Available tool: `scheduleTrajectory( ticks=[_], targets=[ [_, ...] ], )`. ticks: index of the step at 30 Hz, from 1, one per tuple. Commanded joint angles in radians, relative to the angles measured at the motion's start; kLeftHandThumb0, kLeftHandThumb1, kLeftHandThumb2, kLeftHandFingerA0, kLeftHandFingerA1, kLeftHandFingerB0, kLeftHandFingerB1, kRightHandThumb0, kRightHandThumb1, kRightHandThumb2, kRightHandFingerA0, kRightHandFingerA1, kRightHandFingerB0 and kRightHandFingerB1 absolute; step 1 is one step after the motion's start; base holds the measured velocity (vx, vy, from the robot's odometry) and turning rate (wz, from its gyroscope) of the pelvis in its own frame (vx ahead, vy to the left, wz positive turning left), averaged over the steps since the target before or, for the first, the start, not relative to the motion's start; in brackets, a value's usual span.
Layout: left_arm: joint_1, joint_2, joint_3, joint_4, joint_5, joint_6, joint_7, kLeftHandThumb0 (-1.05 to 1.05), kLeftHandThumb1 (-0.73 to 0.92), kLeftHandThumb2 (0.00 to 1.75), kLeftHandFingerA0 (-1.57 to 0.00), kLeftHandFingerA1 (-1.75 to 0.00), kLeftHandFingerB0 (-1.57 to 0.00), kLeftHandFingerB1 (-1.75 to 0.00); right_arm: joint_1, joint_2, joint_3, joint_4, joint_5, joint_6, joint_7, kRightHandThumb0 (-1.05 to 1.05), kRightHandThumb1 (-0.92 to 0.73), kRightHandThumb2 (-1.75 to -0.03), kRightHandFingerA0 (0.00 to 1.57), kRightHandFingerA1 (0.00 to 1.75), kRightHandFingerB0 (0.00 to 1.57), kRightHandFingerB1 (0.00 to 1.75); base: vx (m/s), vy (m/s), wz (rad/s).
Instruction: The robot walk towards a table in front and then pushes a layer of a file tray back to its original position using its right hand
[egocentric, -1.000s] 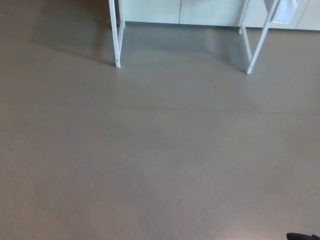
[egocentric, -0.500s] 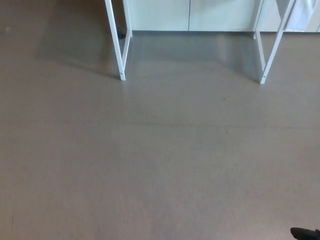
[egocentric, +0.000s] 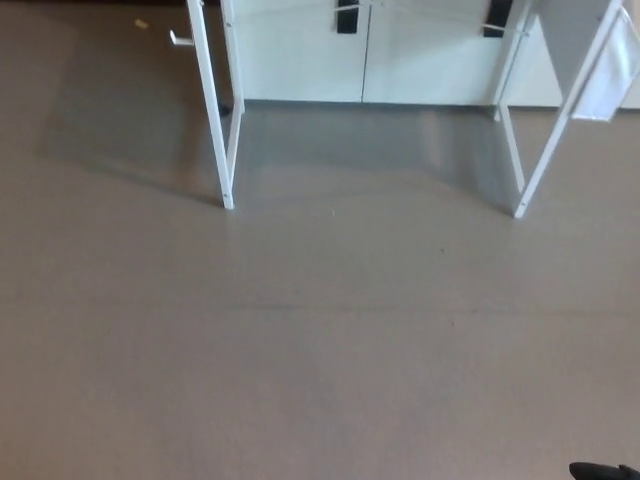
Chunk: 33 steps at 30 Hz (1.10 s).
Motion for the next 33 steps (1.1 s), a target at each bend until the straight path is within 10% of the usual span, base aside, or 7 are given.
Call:
scheduleTrajectory(
  ticks=[1,33],
  targets=[
    [0.005,0.012,0.001,0.014,-0.003,-0.035,0.005,-0.16,0.41,0.54,-0.58,-0.47,-0.50,-0.44,-0.002,-0.012,-0.005,0.005,0.000,0.003,-0.012,-0.20,-0.58,-0.56,0.67,0.47,0.49,0.43,0.37,-0.139,0.15],
    [0.030,0.020,0.033,0.109,-0.026,-0.100,-0.023,-0.20,0.41,0.56,-0.56,-0.49,-0.49,-0.45,-0.063,-0.003,0.032,0.083,-0.010,-0.010,-0.009,-0.22,-0.58,-0.56,0.67,0.49,0.50,0.44,0.42,0.017,0.07]
  ],
)
